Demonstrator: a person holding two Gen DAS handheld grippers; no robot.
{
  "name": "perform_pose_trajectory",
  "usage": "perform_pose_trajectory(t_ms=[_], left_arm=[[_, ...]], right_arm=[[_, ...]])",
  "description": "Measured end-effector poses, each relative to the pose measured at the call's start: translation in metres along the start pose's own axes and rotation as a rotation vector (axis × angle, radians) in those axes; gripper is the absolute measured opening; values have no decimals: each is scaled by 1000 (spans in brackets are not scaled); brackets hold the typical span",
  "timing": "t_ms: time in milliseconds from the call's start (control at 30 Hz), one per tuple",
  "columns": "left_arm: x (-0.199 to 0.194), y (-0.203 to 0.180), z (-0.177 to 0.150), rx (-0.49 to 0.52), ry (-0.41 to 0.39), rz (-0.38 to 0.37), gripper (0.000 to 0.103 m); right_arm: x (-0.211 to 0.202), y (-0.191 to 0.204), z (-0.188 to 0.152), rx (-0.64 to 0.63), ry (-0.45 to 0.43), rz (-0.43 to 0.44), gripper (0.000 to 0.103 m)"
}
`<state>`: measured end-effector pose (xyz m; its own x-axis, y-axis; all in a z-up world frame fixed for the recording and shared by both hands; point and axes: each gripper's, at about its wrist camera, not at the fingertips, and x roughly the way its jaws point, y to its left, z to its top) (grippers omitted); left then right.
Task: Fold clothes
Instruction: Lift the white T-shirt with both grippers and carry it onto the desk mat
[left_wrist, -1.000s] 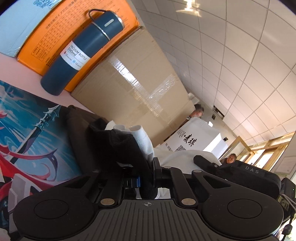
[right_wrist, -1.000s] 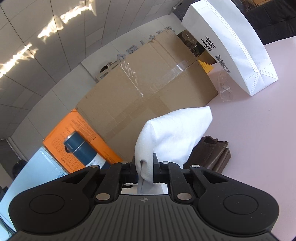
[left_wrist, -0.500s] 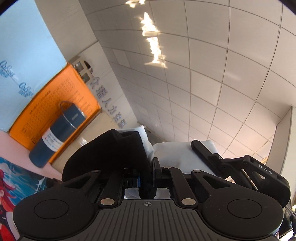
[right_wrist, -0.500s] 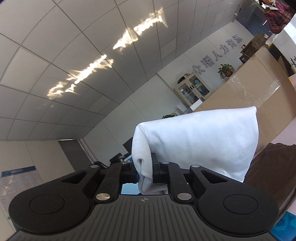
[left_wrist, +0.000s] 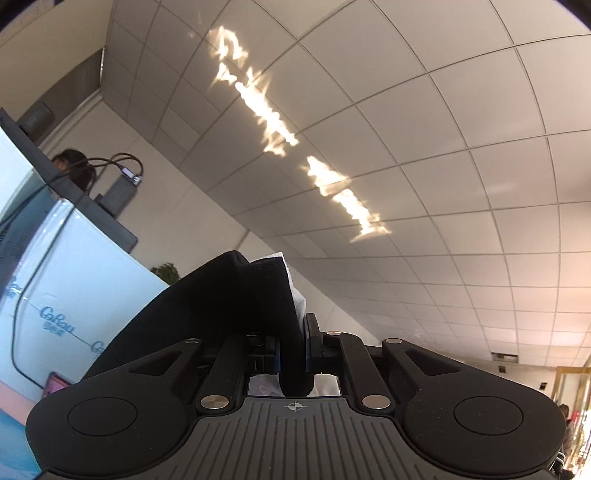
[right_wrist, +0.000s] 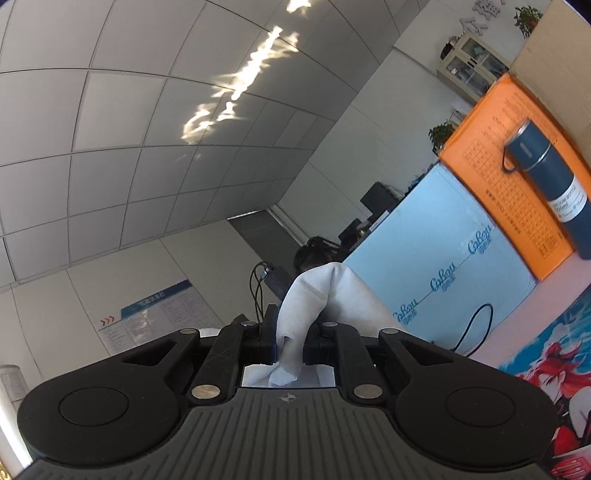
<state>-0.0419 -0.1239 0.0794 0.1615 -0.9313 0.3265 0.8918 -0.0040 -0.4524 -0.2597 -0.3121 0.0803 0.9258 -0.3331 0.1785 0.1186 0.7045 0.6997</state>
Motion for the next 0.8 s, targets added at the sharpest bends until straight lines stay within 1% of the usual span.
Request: perform_pose_trajectory(t_ms=[67,133,233,333,467,533,567,600,633,700,733,800], left_arm=[[-16,10,3,14,10,57,9],[-35,19,4,20,28,105,9],[-72,31,-1,-28,88,130,9],[-102,39,-13,-61,171,135,9],[-112,43,-22,-79,295,106,10],[-117,46,-24,-68,369,87,10],[-119,49,-24,-57,409,83,10],[-126,50,-28,-51,445,82,10],[-130,52,-29,-46,471,89,10],[-139,56,-32,-37,509,108,11],[-143,58,-33,-33,528,117,12],[-151,62,-34,-32,545,143,18]], right_arm=[[16,-4,-14,15,52,-10,11],[28,-5,-31,10,100,-38,10],[25,-6,-52,-4,159,-68,10],[13,-2,-70,-31,229,-100,11],[-14,10,-99,-118,299,-180,13],[-28,11,-105,-149,299,-228,25],[-34,10,-106,-160,287,-255,40],[-40,10,-107,-173,273,-283,52],[-45,10,-107,-190,254,-312,56],[-55,11,-106,-224,215,-370,68],[-60,12,-106,-239,196,-396,70],[-67,12,-107,-260,168,-438,75]])
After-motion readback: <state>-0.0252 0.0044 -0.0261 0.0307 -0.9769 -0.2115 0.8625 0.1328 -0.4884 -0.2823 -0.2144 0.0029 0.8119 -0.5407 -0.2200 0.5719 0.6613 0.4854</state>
